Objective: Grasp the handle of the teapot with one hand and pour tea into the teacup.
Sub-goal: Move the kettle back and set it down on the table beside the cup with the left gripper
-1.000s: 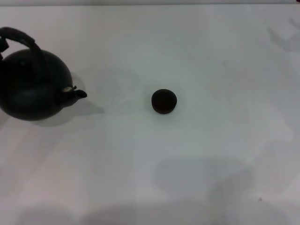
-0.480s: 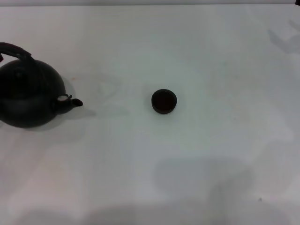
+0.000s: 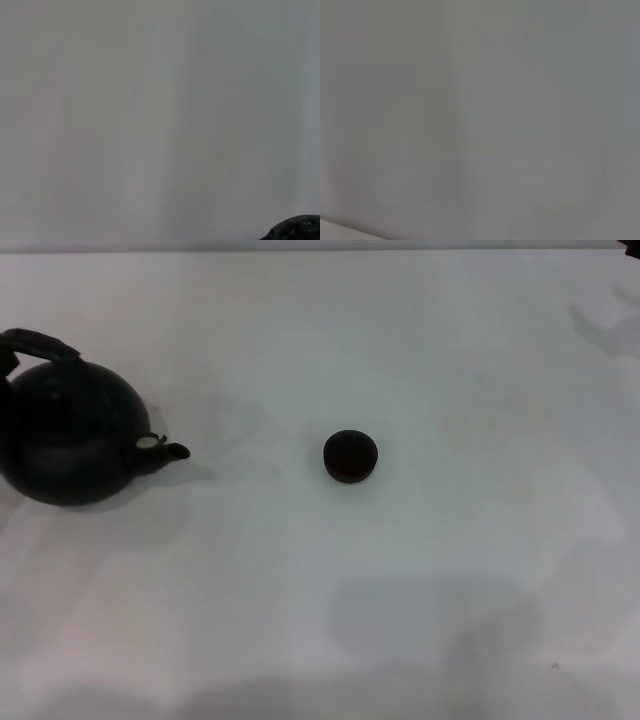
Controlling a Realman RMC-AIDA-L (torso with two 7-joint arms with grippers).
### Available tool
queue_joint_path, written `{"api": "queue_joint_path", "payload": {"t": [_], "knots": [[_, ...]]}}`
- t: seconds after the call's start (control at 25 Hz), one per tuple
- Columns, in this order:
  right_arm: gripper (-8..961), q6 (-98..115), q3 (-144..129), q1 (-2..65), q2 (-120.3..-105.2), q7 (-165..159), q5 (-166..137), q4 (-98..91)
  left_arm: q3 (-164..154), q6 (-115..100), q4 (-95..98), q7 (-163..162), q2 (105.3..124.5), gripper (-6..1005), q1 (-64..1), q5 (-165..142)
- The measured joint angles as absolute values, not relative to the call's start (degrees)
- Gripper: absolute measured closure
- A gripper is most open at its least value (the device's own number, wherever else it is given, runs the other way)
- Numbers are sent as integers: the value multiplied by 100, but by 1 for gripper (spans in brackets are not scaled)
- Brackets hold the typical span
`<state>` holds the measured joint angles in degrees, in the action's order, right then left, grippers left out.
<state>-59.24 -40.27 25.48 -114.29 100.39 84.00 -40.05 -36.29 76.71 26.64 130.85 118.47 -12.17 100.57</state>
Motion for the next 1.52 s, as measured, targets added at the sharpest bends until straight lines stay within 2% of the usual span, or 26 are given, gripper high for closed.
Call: {"api": "queue_joint_path", "payload": {"t": [0.48, 1.52], "knots": [[108, -5917, -4025, 2548, -11432, 10058, 8402, -3933, -3636, 7624, 2123, 13241, 11846, 868, -1511, 10035], [108, -6031, -4025, 2479, -11443, 10046, 8331, -3920, -3629, 7449, 1952, 13308, 11884, 865, -1441, 10143]]}}
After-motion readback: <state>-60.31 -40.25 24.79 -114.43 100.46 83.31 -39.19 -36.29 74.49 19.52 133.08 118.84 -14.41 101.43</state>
